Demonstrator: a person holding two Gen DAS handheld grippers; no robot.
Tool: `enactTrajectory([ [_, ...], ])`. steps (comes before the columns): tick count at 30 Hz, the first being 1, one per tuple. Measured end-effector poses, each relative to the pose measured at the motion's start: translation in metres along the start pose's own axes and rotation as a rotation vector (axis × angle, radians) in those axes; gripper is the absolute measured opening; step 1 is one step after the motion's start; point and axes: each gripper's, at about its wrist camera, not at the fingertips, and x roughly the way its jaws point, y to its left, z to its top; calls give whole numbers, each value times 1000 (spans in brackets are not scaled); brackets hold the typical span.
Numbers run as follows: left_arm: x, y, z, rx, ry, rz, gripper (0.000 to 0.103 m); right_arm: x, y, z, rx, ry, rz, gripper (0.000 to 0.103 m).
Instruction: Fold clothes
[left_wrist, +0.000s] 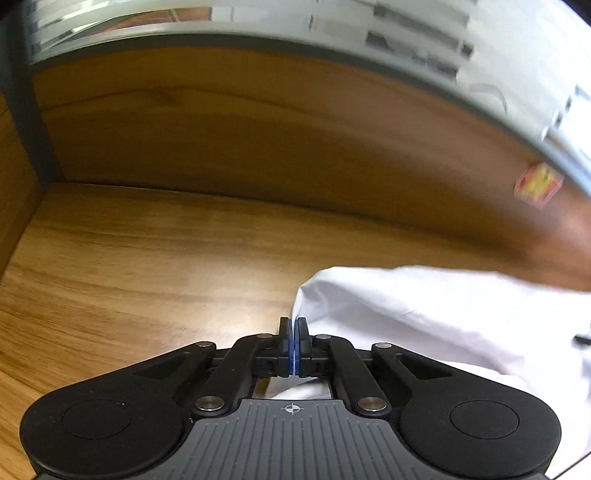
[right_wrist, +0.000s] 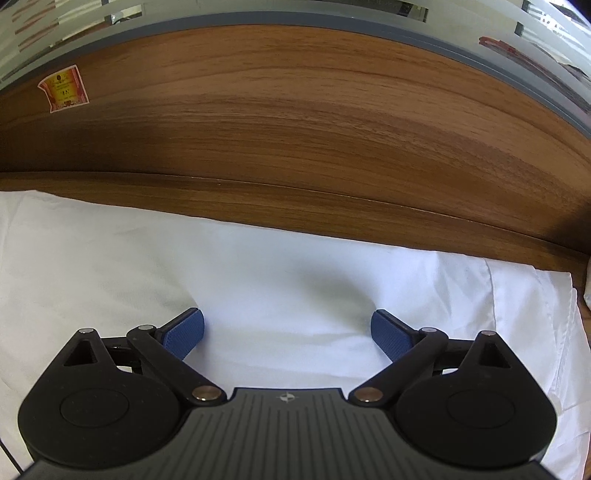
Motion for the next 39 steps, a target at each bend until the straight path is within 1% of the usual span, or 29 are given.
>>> enactTrajectory([
  [1, 1, -2, 0, 10, 8, 9, 6, -2, 0, 0, 2, -2, 3, 99],
  [3, -1, -8, 1, 1, 16, -10, 7, -5, 0, 0, 7, -5, 10, 98],
  [5, -4, -20, -1, 11, 9, -39, 20, -8, 0, 0, 12, -8, 16, 95],
  [6, -5, -27, -1, 16, 5, -53, 30, -9, 0, 0, 15, -9, 20, 95],
  [7, -7, -33, -2, 20, 2, -67, 34, -11, 0, 0, 17, -11, 23, 95],
  [8, -8, -39, -3, 25, -1, -82, 34, -12, 0, 0, 20, -12, 26, 95],
  [10, -11, -52, -5, 35, -8, -110, 34, -16, -1, 0, 25, -15, 33, 95],
  [14, -18, -77, -8, 54, -22, -168, 33, -21, 13, -6, 27, -8, 78, 95],
  [15, -12, -85, -12, 80, -5, -173, 26, -20, 16, -8, 19, -1, 85, 95],
  [16, -6, -92, -17, 108, 14, -179, 16, -19, 18, -13, 8, 8, 85, 95],
  [19, 5, -105, -26, 172, 69, -132, 13, -11, 23, -25, -22, 45, 75, 95],
  [22, 17, -111, -32, 213, 98, -71, 4, -10, 24, -31, -63, 47, 62, 96],
  [24, 18, -115, -30, 197, 96, -56, 4, -15, 24, -31, -69, 46, 68, 95],
  [25, 13, -119, -29, 192, 77, -56, 5, -17, 24, -31, -72, 46, 71, 94],
  [26, 9, -124, -28, 188, 56, -56, 7, -23, 23, -30, -68, 34, 77, 94],
  [27, 5, -129, -28, 183, 36, -55, 17, -31, 24, -29, -67, 21, 82, 94],
  [28, 0, -134, -27, 178, 15, -55, 30, -38, 25, -29, -66, 8, 87, 94],
  [30, -12, -144, -30, 179, -21, -61, 40, -55, 26, -29, -64, -18, 99, 94],
  [32, -29, -150, -36, 176, -49, -66, 42, -71, 26, -31, -63, -41, 111, 94],
  [34, -48, -155, -38, 169, -66, -69, 47, -91, 25, -35, -63, -64, 126, 94],
  [35, -61, -154, -42, 160, -78, -67, 48, -101, 24, -38, -63, -75, 135, 94],
  [37, -87, -150, -49, 139, -100, -64, 54, -119, 20, -41, -67, -96, 154, 95],
  [38, -101, -149, -53, 129, -111, -62, 55, -128, 18, -42, -72, -105, 164, 95],
  [39, -116, -142, -63, 115, -120, -59, 57, -136, 16, -46, -78, -112, 176, 95],
])
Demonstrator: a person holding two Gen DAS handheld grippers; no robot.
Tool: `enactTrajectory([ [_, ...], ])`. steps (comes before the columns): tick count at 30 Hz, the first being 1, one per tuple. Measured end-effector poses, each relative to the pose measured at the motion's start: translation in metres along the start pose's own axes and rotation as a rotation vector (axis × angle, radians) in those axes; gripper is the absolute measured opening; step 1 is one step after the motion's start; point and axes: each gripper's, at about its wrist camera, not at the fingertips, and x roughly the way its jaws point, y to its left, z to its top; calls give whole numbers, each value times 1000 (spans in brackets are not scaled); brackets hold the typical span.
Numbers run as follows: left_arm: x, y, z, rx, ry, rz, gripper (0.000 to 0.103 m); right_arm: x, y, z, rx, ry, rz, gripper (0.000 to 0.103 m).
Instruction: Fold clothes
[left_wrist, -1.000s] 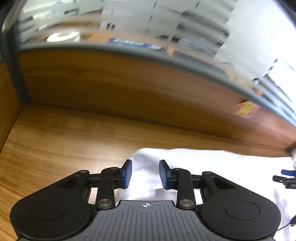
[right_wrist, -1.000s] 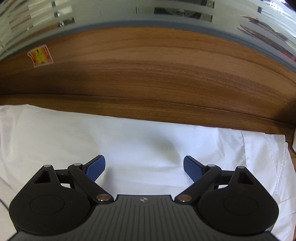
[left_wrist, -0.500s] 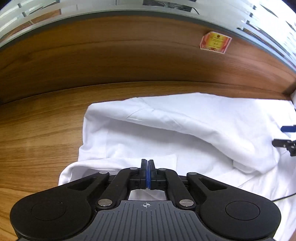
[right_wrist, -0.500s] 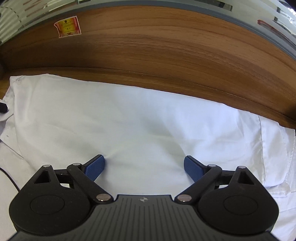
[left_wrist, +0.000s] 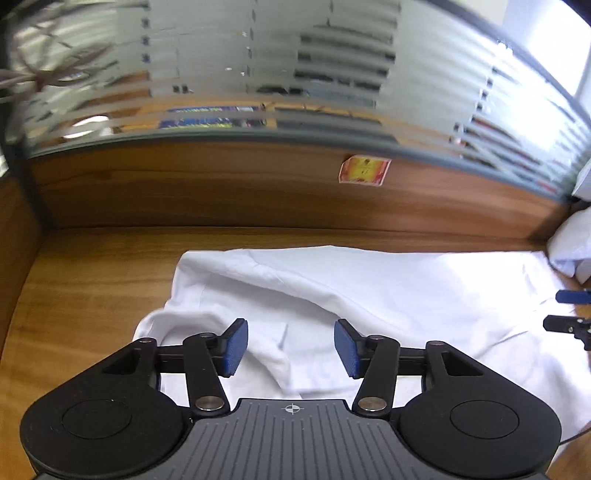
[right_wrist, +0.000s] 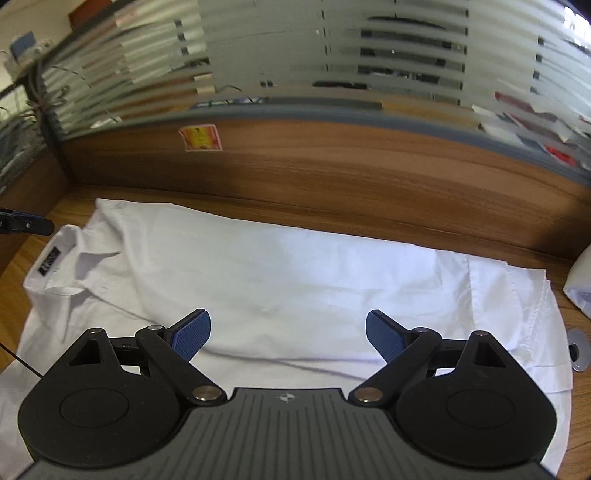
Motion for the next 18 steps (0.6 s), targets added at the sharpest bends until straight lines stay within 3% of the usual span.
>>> enactTrajectory([
  [4, -71, 12, -33, -61, -21, 35, 61, -33, 1, -14, -34, -18, 59, 95],
  [8, -113, 6, -76, -122, -31, 76, 64, -52, -9, -38, -88, -4, 76, 95],
  [13, -146, -3, -135, -209, -28, 134, 67, -70, -27, -72, -159, 24, 78, 95],
  [18, -153, -9, -182, -280, -15, 185, 67, -88, -44, -106, -231, 52, 80, 95],
])
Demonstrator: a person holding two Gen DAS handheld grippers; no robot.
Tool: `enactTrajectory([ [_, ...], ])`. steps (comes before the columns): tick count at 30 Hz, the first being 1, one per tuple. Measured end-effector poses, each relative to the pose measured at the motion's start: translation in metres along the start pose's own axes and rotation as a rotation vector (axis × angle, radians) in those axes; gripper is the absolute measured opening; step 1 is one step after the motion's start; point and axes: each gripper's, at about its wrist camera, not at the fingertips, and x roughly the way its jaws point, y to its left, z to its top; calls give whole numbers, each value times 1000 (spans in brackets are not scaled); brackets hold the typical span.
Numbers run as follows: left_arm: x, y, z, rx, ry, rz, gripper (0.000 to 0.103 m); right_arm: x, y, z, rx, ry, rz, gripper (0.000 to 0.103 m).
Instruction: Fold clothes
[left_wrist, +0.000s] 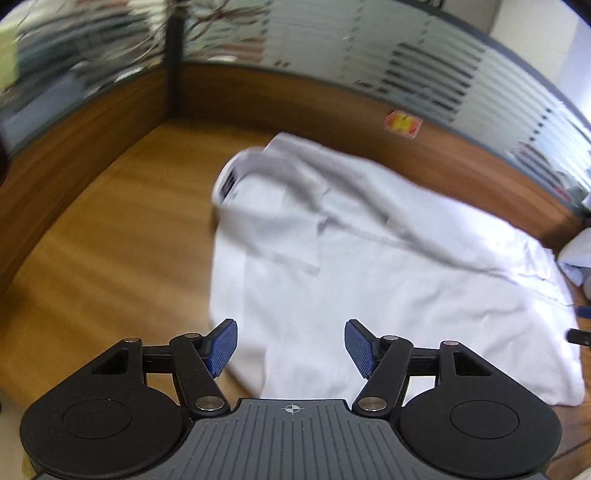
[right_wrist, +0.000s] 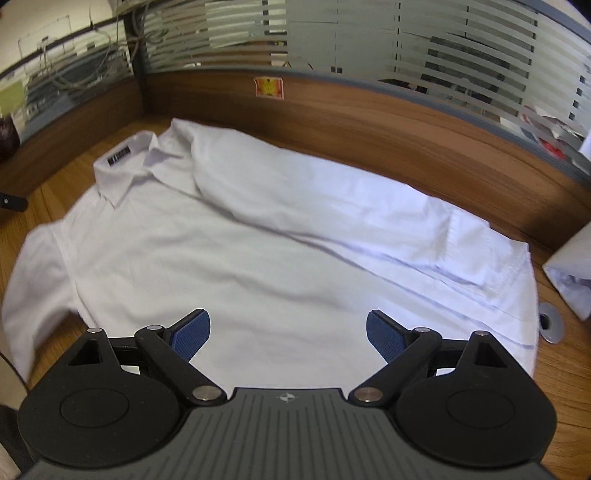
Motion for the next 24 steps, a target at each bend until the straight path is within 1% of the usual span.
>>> enactTrajectory([
  [2, 0, -4, -8, -3, -10, 11, 67, -7, -3, -15, -28, 12, 1, 95],
  [6, -1, -13, -23, -8, -29, 32, 66, -20, -20, -47, -21, 37, -62, 95],
  [10, -2, -21, -39, -13, -48, 53, 66, -33, -35, -82, 28, 66, -120, 95],
  [14, -3, -30, -54, -18, -67, 74, 66, -44, -42, -114, 79, 87, -161, 94],
  [15, -2, -29, -55, -22, -66, 81, 66, -46, -43, -121, 86, 92, -170, 94],
  [17, -1, -26, -56, -31, -63, 96, 66, -51, -44, -136, 100, 101, -189, 88],
  [19, 0, -24, -56, -40, -60, 110, 67, -55, -46, -151, 115, 110, -207, 85],
  [22, 1, -20, -57, -53, -55, 131, 67, -56, -38, -157, 64, 113, -237, 81],
  [24, 2, -18, -58, -62, -52, 145, 67, -52, -31, -160, -4, 127, -258, 78],
])
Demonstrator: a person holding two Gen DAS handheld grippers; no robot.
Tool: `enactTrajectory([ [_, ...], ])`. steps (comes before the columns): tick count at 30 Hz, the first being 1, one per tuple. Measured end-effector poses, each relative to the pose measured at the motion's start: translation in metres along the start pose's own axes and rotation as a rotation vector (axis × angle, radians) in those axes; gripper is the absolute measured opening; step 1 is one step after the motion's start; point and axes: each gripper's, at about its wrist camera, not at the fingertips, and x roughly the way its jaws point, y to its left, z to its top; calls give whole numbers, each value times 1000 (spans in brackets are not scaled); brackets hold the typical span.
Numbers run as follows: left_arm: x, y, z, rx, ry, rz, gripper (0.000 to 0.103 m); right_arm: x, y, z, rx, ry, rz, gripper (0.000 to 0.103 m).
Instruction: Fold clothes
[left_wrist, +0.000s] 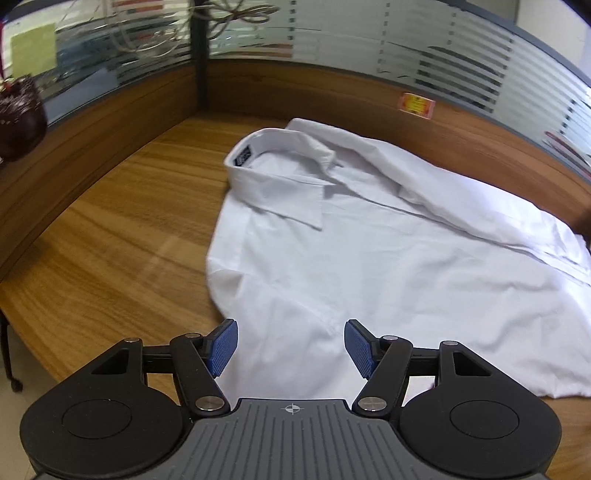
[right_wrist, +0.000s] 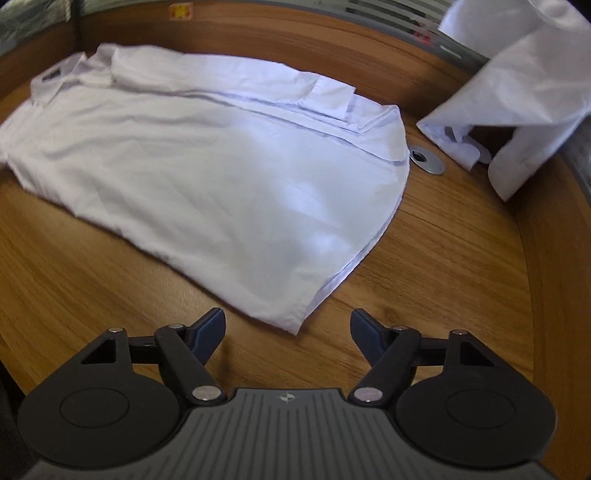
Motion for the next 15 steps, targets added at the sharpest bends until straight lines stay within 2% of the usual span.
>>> enactTrajectory([
  [4, 3, 5, -1, -17, 6, 29, 67, 3, 13, -1, -126, -9, -39, 69],
  [10, 16, 18, -6, -60, 49, 41, 67, 9, 29, 7, -285, -31, -25, 59],
  [15, 28, 23, -15, -80, 106, 17, 66, 12, 39, 12, -385, -42, 15, 39],
])
